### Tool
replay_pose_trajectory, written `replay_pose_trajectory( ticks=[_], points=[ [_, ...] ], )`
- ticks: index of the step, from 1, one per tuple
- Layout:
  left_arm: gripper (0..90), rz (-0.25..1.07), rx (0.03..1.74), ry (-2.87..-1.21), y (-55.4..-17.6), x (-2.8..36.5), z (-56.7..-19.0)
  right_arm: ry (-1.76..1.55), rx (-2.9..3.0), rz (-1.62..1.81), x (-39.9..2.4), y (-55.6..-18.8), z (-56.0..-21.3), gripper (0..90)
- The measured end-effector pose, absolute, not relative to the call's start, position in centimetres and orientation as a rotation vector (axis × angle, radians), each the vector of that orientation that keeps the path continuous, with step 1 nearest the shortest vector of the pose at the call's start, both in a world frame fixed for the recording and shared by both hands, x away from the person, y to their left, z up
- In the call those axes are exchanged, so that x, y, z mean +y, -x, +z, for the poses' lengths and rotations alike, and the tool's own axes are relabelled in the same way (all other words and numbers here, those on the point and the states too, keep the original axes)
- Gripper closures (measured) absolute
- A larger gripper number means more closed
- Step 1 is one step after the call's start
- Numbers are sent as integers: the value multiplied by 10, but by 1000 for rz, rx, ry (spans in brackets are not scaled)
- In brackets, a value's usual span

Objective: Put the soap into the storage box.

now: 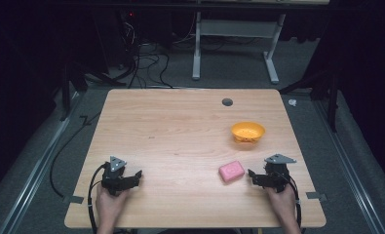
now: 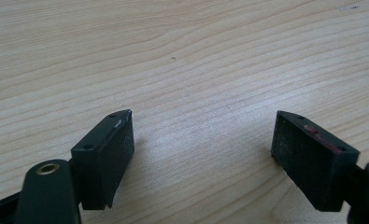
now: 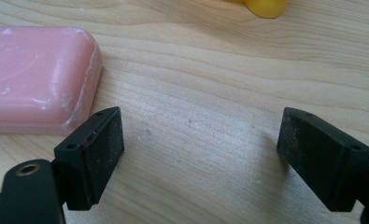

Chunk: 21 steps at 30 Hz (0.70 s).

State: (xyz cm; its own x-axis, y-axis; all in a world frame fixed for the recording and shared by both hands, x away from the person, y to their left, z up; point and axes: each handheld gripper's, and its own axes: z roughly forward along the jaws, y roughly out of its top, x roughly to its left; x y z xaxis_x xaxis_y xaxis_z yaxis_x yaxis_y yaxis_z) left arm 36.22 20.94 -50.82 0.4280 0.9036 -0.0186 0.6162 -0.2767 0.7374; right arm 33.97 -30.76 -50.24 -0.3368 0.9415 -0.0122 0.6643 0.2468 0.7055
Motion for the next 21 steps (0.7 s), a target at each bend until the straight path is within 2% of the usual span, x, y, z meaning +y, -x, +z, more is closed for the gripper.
replay_pose_trajectory(
  ticks=[21],
  points=[
    [216,541,1280,-2001,-362,209,-508,-1462,2094,856,-307,-340,-502,151]
  ],
)
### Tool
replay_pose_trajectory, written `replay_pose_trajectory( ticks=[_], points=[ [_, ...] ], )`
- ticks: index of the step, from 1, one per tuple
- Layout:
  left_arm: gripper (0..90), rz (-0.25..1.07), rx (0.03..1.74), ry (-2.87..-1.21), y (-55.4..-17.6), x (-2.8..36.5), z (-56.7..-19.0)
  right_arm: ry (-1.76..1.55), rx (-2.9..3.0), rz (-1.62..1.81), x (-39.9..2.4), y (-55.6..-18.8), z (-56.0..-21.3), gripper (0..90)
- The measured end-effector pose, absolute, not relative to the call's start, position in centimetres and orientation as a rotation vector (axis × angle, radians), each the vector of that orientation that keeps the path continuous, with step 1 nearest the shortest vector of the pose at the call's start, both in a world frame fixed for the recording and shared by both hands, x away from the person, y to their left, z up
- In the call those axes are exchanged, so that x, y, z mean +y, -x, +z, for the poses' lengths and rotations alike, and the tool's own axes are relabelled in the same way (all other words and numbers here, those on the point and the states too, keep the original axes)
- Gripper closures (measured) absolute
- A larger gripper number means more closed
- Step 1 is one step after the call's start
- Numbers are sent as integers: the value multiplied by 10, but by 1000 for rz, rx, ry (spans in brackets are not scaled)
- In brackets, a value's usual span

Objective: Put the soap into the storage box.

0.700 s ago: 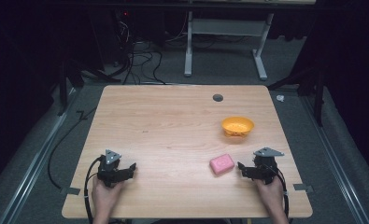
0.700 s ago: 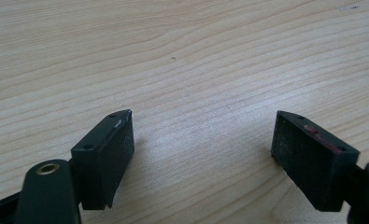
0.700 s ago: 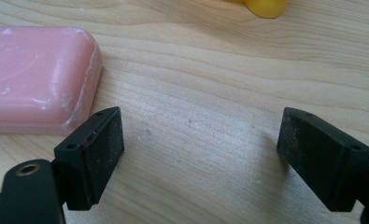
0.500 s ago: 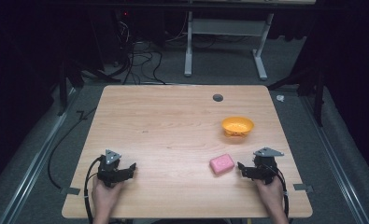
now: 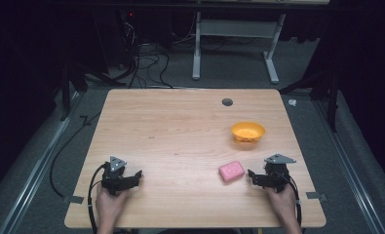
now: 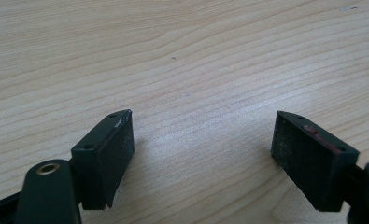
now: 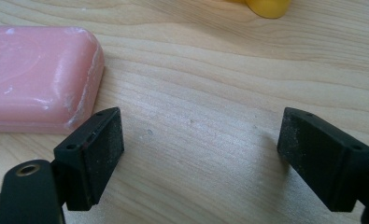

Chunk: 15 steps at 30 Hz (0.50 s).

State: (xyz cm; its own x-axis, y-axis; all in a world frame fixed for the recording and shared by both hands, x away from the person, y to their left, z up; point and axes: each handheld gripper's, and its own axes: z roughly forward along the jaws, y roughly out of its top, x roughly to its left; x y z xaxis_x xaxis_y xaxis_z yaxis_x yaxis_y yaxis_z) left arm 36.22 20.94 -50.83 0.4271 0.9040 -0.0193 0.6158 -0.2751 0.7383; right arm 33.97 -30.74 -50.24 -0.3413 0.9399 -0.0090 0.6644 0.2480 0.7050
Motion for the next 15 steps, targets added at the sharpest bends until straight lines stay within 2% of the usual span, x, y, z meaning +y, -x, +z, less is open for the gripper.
replay_pose_trajectory(
  ticks=[15],
  points=[
    [216,540,1280,-2001,-362,209,-508,-1462,2100,872,-308,-339,-502,150]
  ],
)
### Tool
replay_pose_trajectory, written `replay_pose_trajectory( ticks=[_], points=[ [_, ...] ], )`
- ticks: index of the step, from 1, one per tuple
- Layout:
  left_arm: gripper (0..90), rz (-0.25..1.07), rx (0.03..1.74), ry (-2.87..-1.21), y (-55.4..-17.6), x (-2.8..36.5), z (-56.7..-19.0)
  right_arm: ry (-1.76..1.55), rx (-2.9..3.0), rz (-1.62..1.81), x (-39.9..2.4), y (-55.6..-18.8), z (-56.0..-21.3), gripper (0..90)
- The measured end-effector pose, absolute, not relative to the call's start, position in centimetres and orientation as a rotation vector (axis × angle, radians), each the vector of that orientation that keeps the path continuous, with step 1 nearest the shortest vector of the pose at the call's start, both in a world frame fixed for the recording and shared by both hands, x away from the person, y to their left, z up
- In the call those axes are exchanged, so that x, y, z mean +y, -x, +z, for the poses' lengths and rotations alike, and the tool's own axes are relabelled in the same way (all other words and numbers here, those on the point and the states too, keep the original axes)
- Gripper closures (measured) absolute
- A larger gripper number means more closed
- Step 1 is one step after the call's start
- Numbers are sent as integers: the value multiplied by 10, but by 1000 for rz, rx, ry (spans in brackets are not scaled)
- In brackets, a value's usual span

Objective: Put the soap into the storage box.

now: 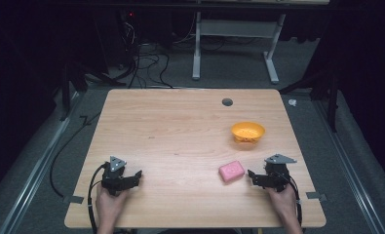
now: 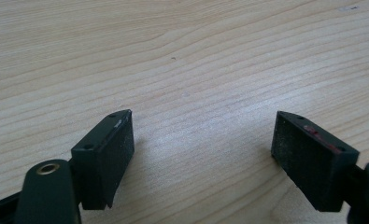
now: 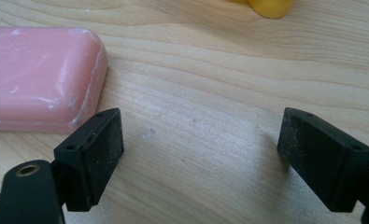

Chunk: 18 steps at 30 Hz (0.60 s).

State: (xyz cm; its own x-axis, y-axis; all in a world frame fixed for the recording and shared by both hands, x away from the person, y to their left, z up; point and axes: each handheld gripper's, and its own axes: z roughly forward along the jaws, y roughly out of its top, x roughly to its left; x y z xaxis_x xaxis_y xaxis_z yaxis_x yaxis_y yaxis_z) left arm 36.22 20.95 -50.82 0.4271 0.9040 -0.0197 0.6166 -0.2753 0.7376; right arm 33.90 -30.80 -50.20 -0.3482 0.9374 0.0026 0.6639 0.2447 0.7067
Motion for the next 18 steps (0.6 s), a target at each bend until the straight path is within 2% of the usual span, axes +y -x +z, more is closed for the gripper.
replay_pose_trajectory(
  ticks=[18],
  points=[
    [216,541,1279,-2001,-362,209,-508,-1467,2083,945,-306,-326,-493,150]
  ],
)
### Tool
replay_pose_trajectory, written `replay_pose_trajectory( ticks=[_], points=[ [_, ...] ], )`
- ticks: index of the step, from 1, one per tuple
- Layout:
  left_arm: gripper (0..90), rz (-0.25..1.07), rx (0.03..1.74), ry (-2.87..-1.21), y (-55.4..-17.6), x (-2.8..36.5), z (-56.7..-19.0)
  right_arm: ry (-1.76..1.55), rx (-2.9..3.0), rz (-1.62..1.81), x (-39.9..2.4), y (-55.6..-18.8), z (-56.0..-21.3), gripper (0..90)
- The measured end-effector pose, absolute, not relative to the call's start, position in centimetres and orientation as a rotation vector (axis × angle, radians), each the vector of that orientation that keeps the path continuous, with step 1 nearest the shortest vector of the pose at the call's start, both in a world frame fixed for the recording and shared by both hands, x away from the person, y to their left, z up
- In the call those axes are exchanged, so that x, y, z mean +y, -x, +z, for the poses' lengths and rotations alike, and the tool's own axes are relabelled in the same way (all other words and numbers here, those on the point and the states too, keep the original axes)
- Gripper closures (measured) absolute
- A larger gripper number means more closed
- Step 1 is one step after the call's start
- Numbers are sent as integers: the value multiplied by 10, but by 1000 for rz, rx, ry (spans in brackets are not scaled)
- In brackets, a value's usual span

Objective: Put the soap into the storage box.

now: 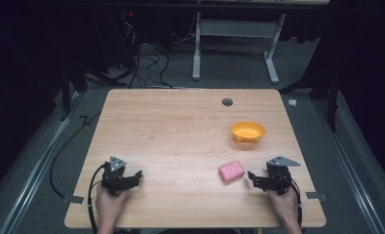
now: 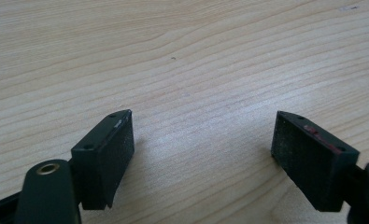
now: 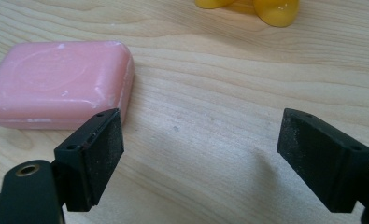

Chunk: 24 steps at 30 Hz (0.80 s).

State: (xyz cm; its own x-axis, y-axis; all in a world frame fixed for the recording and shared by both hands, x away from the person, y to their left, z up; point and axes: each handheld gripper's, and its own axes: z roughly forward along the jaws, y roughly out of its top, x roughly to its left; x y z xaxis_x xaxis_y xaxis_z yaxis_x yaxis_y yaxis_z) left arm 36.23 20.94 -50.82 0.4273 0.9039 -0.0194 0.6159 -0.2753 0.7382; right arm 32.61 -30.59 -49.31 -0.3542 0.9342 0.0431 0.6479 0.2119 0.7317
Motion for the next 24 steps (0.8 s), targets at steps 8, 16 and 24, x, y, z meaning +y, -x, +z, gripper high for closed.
replay_pose_trajectory(
  ticks=[8,16,24],
  points=[
    [215,541,1280,-2001,-362,209,-508,-1462,2083,985,-300,-321,-488,150],
    [216,541,1280,-2001,-362,209,-508,-1457,2078,996,-293,-318,-484,143],
    [216,541,1280,-2001,-362,209,-508,-1447,2088,1019,-286,-317,-480,142]
  ],
)
